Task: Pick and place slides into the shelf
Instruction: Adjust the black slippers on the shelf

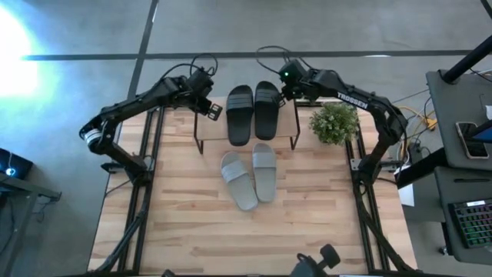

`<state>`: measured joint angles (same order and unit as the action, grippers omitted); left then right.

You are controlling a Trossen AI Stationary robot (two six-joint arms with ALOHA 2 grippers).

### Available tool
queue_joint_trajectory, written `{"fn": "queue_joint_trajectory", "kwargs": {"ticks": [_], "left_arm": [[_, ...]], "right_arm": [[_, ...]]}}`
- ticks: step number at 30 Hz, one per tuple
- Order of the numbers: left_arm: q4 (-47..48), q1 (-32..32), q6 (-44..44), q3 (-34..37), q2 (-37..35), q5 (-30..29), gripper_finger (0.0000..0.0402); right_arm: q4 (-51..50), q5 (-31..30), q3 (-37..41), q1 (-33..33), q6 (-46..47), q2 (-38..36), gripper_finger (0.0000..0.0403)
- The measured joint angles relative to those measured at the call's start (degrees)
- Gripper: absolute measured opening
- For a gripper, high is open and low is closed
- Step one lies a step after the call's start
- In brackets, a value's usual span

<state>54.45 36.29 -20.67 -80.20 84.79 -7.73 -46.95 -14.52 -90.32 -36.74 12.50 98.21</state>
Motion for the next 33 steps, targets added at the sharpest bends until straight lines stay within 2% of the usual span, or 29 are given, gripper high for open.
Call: {"fn": "queue_joint_trajectory", "kwargs": {"ticks": [5,10,14,17,19,22,24,29,33], "left_arm": [[-1.3,0.0,0.2,0.1,0.3,0.0,0.001],[-3.5,0.0,0.2,0.1,0.3,0.0,0.001],[-3.5,0.0,0.5,0.1,0.3,0.0,0.001],[-3.5,0.0,0.6,0.2,0.3,0.0,0.001],[-3.4,0.0,0.6,0.4,0.3,0.0,0.001],[-3.3,0.0,0.5,0.7,0.3,0.0,0.001],[-2.4,0.0,0.2,0.9,0.3,1.0,0.001],[-1.5,-1.6,0.1,0.9,0.2,8.3,0.001],[-2.6,-5.1,0.3,0.7,-0.9,9.3,0.001]], "right_arm": [[1.7,9.9,0.0,-2.1,1.8,0.2,0.0009],[1.8,13.9,0.0,-2.3,-0.1,0.2,0.0009],[1.8,20.6,0.0,-2.4,-1.1,0.2,0.0008],[1.7,22.6,0.0,-2.3,-1.2,0.2,0.0008],[1.4,22.0,0.0,-2.3,-1.0,0.2,0.0008],[1.5,14.4,0.0,-2.2,0.6,0.2,0.0008],[2.7,11.7,0.0,-2.3,0.6,0.0,0.0008],[7.2,11.7,-0.3,-2.2,1.4,-0.4,0.0008],[9.7,12.2,-0.4,-1.9,2.8,-0.4,0.0008]]}}
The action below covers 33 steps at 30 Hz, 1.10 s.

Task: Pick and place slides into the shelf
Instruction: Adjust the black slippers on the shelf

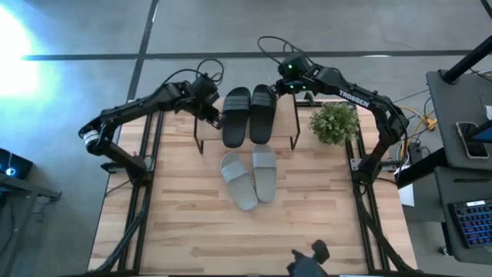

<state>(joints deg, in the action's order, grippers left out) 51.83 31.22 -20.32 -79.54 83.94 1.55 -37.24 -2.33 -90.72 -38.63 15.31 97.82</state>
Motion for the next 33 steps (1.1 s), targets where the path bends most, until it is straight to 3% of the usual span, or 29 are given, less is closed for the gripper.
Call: {"fn": "queue_joint_trajectory", "kwargs": {"ticks": [9,19,26,33], "left_arm": [[-13.5,-4.7,-0.2,0.1,0.1,0.2,0.001],[-14.9,-4.7,-0.3,0.1,5.0,2.1,0.001],[-19.3,-4.8,-0.3,0.1,7.8,2.3,0.001],[-21.9,-4.6,-0.3,-0.5,8.8,0.6,0.001]], "right_arm": [[2.2,5.8,0.0,0.0,0.7,2.5,0.0008],[5.5,7.7,0.0,0.0,0.7,5.2,0.0008],[6.0,15.0,0.0,0.0,0.8,5.1,0.0008],[5.2,16.8,0.0,1.0,-1.2,5.0,0.0008]]}}
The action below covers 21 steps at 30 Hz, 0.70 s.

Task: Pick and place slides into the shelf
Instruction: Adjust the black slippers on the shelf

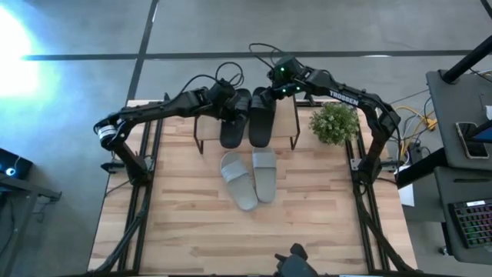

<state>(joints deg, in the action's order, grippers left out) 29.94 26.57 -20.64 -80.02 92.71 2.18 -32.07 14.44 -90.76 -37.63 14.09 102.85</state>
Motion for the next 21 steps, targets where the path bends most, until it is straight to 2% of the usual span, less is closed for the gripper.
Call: {"fn": "queue_joint_trajectory", "kwargs": {"ticks": [4,11,17,21], "left_arm": [[0.0,0.5,0.0,-0.5,0.0,-2.3,0.001],[0.0,1.5,0.2,-0.7,0.0,-2.7,0.001],[-0.1,0.7,0.1,-1.3,-0.1,0.6,0.001],[-0.3,-1.1,0.1,-2.0,-1.6,1.1,0.001]], "right_arm": [[-0.9,1.1,0.0,0.2,-1.1,-0.1,0.0008],[-1.1,1.1,0.0,0.2,-1.2,-0.2,0.0008],[-0.5,0.4,0.0,0.2,-1.3,-1.1,0.0008],[0.9,-2.3,0.0,0.2,-1.3,-3.2,0.0008]]}}
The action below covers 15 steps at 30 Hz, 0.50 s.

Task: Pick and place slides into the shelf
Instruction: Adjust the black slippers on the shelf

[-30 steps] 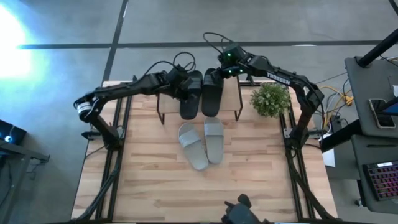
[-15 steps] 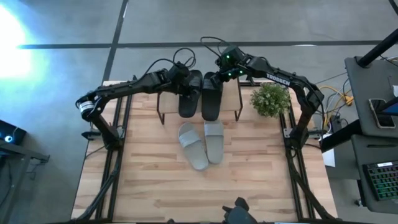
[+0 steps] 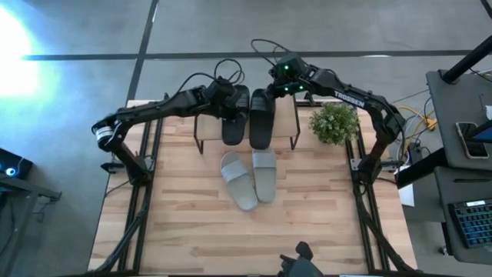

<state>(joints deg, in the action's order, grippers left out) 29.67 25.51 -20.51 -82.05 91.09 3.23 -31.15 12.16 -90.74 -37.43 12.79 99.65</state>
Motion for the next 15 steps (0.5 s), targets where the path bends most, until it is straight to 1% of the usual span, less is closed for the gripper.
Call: {"fn": "queue_joint_trajectory", "kwargs": {"ticks": [4,7,9,12,15], "left_arm": [[-0.2,-1.0,0.0,-0.4,-2.1,0.0,0.001],[0.6,-1.7,0.0,-0.3,-4.6,-0.2,0.001],[2.8,-2.1,0.1,-0.3,-6.5,-0.9,0.001],[8.0,-2.7,1.2,-0.1,-9.2,-5.2,0.001],[12.7,-2.8,1.6,-0.1,-11.1,-9.9,0.001]], "right_arm": [[-1.5,-2.3,0.0,-0.1,0.0,-2.4,0.0008],[-8.0,-3.3,0.0,-0.2,-1.3,-4.3,0.0008],[-14.7,-3.3,0.0,-0.2,-2.1,-5.3,0.0008],[-24.3,-3.3,0.1,0.5,-2.8,-5.8,0.0008],[-27.2,-3.3,0.9,2.2,-2.7,-5.9,0.0008]]}}
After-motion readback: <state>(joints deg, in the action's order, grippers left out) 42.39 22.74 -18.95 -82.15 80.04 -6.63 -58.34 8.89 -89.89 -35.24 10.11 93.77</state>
